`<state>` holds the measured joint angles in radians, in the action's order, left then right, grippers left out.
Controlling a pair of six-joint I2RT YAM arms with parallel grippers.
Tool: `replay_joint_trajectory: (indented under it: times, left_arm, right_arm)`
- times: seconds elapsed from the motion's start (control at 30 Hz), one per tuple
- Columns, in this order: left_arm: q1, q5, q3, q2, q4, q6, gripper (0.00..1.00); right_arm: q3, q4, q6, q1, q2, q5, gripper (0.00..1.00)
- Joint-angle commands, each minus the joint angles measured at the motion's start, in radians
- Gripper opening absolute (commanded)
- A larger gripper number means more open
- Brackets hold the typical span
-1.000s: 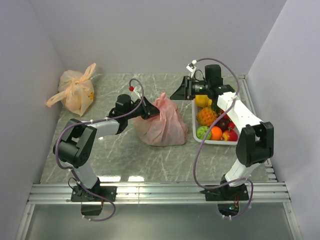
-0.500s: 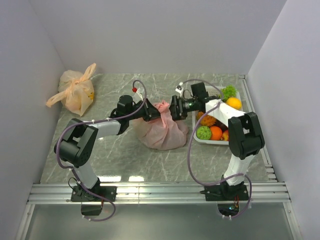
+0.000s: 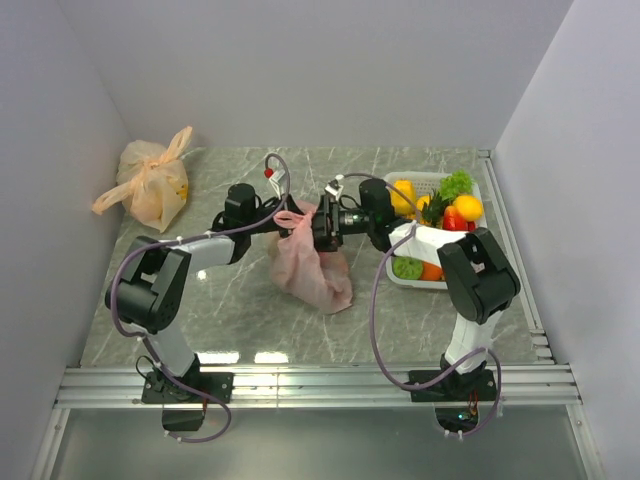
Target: Place the fake fruits into the plastic bag and tie a complex knot
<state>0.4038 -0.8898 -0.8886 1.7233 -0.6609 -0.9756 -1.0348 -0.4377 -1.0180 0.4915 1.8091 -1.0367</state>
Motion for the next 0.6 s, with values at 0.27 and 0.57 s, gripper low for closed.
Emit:
replay_joint_trajectory:
  times: [0.27,0.57]
  left_arm:
    - [-0.014,-0.210,0.033,-0.130,0.098,0.163,0.00]
    - [-0.016,-0.221,0.039,-0.123,0.030,0.137,0.00]
  right_arm:
    - [-0.109,0.452,0.399,-0.028,-0.085,0.055,0.75]
    - [-0.243,0.957,0.814,-0.094,-0.137,0.032,0.76]
